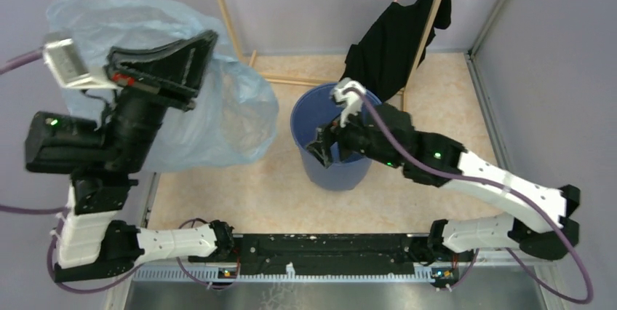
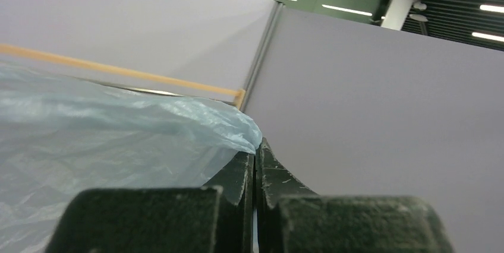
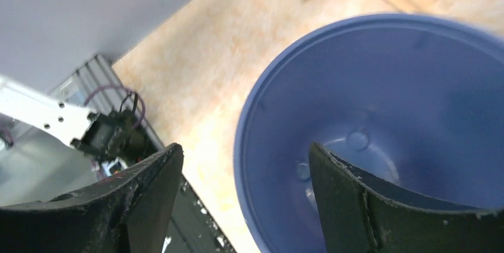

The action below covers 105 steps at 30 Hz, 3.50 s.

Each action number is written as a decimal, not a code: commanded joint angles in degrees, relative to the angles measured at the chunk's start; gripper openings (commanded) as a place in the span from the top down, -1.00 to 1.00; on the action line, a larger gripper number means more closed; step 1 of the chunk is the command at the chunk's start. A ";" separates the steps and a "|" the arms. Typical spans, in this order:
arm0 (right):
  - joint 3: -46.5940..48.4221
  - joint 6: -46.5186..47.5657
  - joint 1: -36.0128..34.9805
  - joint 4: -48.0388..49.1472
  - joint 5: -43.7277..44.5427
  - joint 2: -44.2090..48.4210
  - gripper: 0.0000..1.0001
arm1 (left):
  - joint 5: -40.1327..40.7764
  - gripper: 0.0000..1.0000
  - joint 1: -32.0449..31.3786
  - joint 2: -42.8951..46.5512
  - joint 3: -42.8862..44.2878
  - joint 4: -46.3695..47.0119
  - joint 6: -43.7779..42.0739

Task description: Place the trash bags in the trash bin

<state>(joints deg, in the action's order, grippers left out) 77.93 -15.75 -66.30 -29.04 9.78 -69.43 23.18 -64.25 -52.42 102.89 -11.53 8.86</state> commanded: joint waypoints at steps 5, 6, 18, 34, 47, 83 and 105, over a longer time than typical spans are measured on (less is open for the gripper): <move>-7.79 7.10 -0.49 10.08 17.97 21.52 -0.55 | -13.19 1.00 0.00 -17.03 7.84 11.01 4.94; -9.00 7.79 -0.43 10.92 19.52 23.71 -0.55 | -14.04 1.00 0.00 -18.53 8.31 13.38 6.45; -14.94 11.32 -0.50 10.53 28.92 39.85 -0.54 | -7.38 1.00 0.00 -27.63 3.32 26.40 24.55; -9.32 19.12 -0.44 16.98 34.66 33.47 -0.50 | 6.66 1.00 2.42 -9.35 -27.96 29.70 37.02; 8.54 21.73 -0.15 15.48 38.49 15.53 -0.52 | -31.44 1.00 2.55 -7.73 -27.40 27.72 44.40; 14.88 -1.94 28.69 -4.68 -19.60 -14.59 -0.20 | 5.23 1.00 2.55 11.84 -35.60 -1.95 28.13; 19.30 6.86 24.12 -4.85 5.15 -9.22 -0.23 | 11.74 1.00 2.54 6.79 -34.24 -8.88 25.84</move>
<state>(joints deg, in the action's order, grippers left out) 92.01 -11.88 -41.65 -35.73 4.08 -86.85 32.38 -61.73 -47.53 67.94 -20.34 35.94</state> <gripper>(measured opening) 0.601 0.009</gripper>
